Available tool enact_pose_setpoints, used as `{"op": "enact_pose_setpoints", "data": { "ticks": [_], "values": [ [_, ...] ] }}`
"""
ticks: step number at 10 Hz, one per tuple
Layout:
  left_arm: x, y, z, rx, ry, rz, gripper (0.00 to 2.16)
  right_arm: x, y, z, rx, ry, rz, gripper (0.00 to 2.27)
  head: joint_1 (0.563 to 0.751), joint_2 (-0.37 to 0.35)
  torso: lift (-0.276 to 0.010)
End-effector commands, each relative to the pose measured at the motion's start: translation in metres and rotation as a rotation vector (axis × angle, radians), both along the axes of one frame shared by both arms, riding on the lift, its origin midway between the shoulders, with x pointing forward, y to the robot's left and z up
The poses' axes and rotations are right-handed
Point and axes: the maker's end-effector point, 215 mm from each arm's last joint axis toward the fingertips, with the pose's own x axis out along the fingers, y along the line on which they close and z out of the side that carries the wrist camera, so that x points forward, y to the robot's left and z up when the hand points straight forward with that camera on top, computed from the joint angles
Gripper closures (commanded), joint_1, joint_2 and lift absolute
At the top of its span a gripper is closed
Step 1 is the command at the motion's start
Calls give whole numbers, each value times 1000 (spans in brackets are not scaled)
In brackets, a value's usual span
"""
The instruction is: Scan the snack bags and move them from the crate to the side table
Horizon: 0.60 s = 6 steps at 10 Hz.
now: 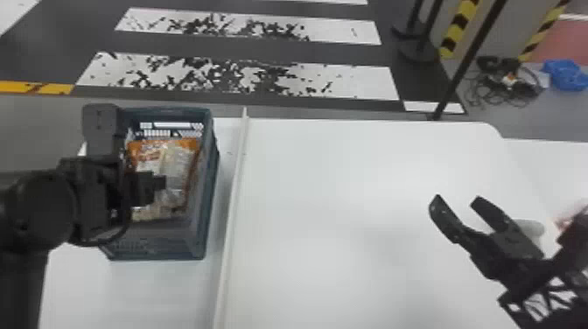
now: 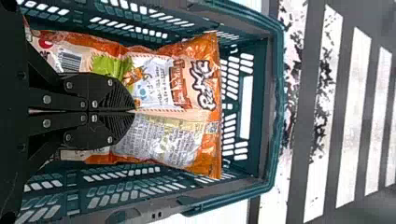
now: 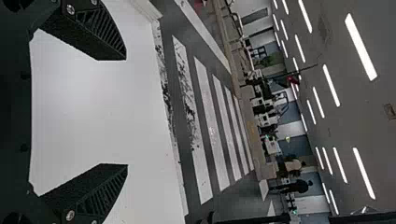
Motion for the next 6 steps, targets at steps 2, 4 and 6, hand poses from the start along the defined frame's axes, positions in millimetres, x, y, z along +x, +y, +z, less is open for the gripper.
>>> {"op": "enact_pose_setpoints", "data": {
  "ticks": [2,4,6],
  "values": [
    [-1,-4,19,18,-63,3,1892,-4,-6,1,6,-4,-6,110,695,-53,-87],
    [-5,-7,27,35,-85,8,1892,-7,-11,2,9,-8,-15,110,695,-64,-87],
    [-9,-5,31,46,-96,15,1892,-11,-12,2,14,-11,-18,110,695,-72,-87]
  ]
}}
